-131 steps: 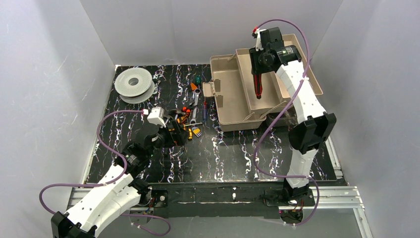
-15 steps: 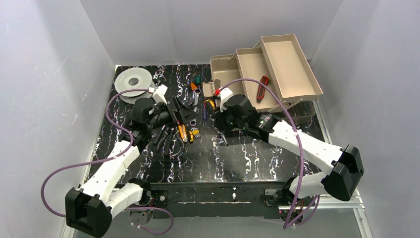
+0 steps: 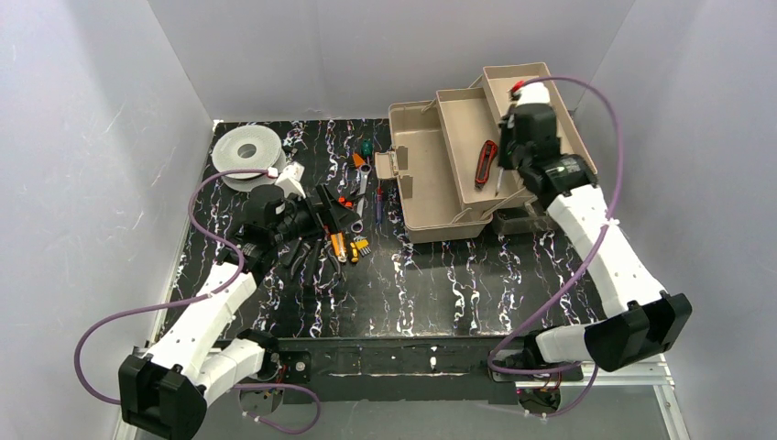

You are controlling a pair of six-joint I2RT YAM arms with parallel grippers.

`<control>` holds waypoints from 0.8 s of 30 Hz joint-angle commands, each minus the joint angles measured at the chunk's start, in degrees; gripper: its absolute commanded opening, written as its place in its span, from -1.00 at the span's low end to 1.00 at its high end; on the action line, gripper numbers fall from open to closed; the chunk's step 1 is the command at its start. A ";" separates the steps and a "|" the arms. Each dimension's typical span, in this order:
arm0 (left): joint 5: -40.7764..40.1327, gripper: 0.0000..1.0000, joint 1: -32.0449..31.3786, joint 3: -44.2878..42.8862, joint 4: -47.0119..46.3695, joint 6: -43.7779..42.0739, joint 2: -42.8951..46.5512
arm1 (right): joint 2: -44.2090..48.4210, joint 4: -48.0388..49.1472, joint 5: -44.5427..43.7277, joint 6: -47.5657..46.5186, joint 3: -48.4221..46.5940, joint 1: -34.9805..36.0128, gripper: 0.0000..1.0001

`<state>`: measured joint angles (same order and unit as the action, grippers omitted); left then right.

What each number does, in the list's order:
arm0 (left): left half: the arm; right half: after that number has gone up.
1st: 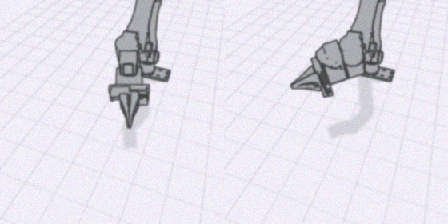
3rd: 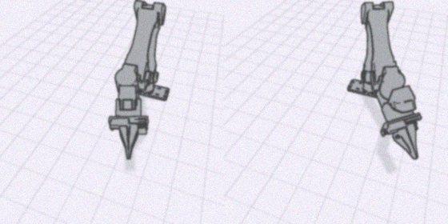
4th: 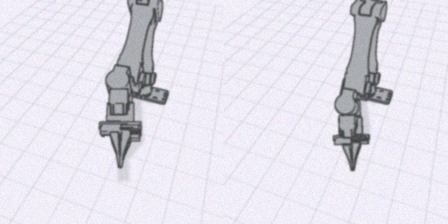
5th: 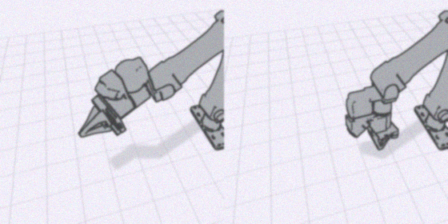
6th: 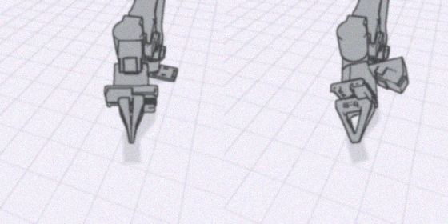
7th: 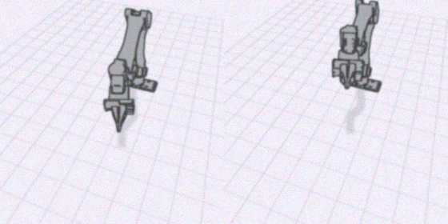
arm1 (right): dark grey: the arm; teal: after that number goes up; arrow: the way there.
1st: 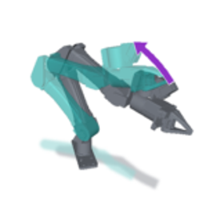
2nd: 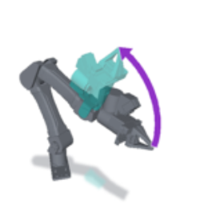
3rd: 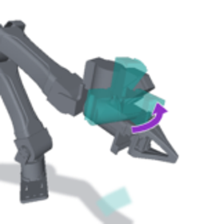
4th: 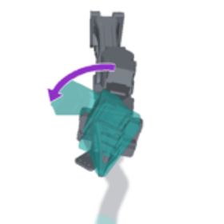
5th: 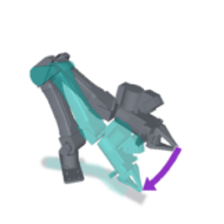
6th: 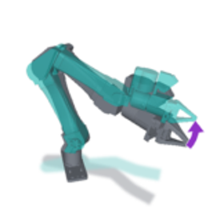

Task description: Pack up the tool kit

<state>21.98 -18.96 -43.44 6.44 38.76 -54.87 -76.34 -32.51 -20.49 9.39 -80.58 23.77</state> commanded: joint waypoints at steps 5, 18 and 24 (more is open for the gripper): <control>0.42 0.95 -0.14 -1.17 0.77 -1.08 -2.10 | -4.08 1.85 -1.63 -9.09 -13.65 -12.82 -0.97; -0.45 0.93 -0.11 0.35 -0.17 0.47 -2.54 | -11.36 5.87 8.98 -25.17 -15.30 -18.24 -0.97; -0.54 0.93 -0.04 1.03 -0.42 0.85 -2.70 | -15.75 3.84 4.06 -20.75 -18.76 -18.24 -0.86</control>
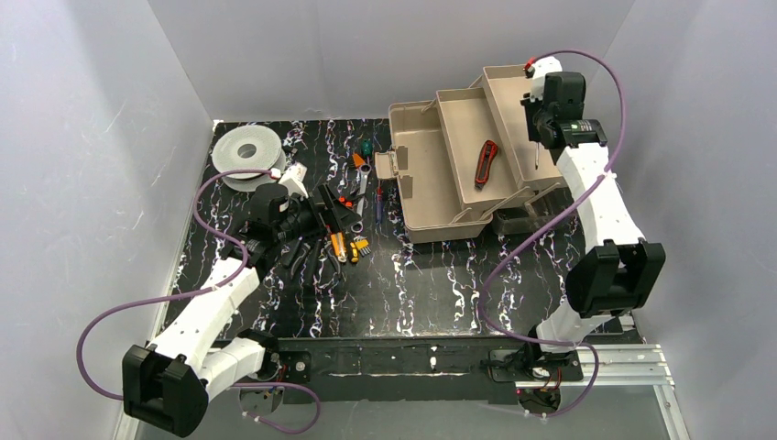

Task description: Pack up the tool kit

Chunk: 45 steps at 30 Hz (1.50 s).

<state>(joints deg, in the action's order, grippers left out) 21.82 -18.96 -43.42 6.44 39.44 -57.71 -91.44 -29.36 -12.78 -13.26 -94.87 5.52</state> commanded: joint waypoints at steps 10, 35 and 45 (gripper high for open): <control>-0.57 0.93 -0.08 1.65 -0.28 -0.15 0.83 | 1.45 0.41 -3.87 7.91 -6.91 0.02 0.53; -1.47 0.93 -0.12 4.93 -1.61 0.42 2.34 | 26.10 22.42 40.84 37.46 26.39 11.85 0.69; -10.62 0.93 -0.19 4.89 5.01 -0.10 3.09 | 23.06 20.41 20.00 31.88 37.57 34.13 0.73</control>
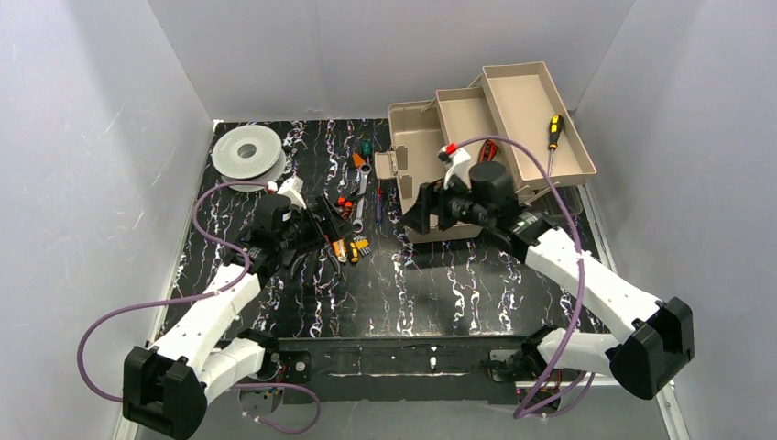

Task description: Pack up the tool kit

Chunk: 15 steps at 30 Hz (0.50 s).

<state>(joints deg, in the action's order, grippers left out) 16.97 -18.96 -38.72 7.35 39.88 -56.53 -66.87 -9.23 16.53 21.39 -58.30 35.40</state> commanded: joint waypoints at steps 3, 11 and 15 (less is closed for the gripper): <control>-11.37 0.93 -0.12 0.23 7.21 -0.42 2.31 | -3.17 -1.29 -15.45 -6.20 1.42 8.29 0.76; -22.84 0.94 -0.07 0.96 11.21 0.86 1.25 | -5.45 -2.30 -19.64 -7.12 0.70 10.65 0.80; -25.15 0.93 -0.12 0.54 12.16 0.74 -0.85 | -6.92 -2.37 -22.77 -9.09 0.50 11.61 0.81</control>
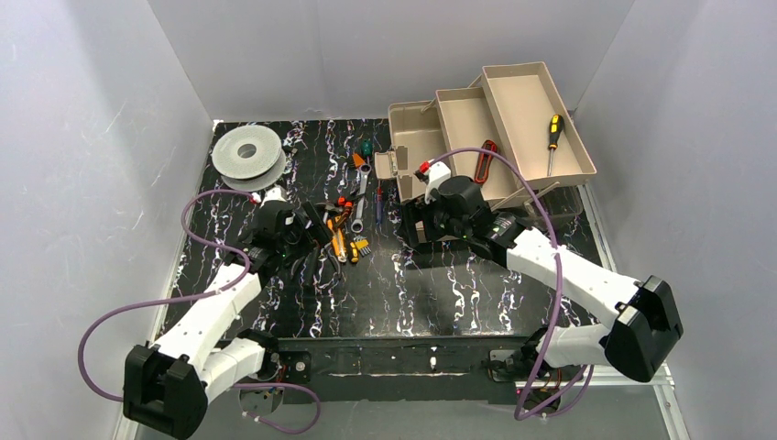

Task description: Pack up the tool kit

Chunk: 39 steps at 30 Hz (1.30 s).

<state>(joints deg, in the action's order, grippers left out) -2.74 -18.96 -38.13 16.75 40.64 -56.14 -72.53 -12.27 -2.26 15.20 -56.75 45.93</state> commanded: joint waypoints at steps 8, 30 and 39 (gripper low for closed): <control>-6.23 0.57 -0.10 -1.97 3.83 -1.72 -9.10 | 1.84 1.83 -5.32 -7.27 -1.08 2.50 0.83; -5.08 0.08 -0.08 -4.25 5.08 -1.68 -20.59 | 2.01 -1.39 -16.48 -8.72 -2.88 2.50 0.81; -3.83 -0.07 -0.13 -3.46 3.99 -1.34 -22.59 | 3.84 -0.22 -5.64 -3.68 -3.21 2.50 0.81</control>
<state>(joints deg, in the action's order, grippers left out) -7.33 -18.96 -40.80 20.71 39.35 -78.06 -71.59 -15.22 -10.59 9.50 -58.30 48.25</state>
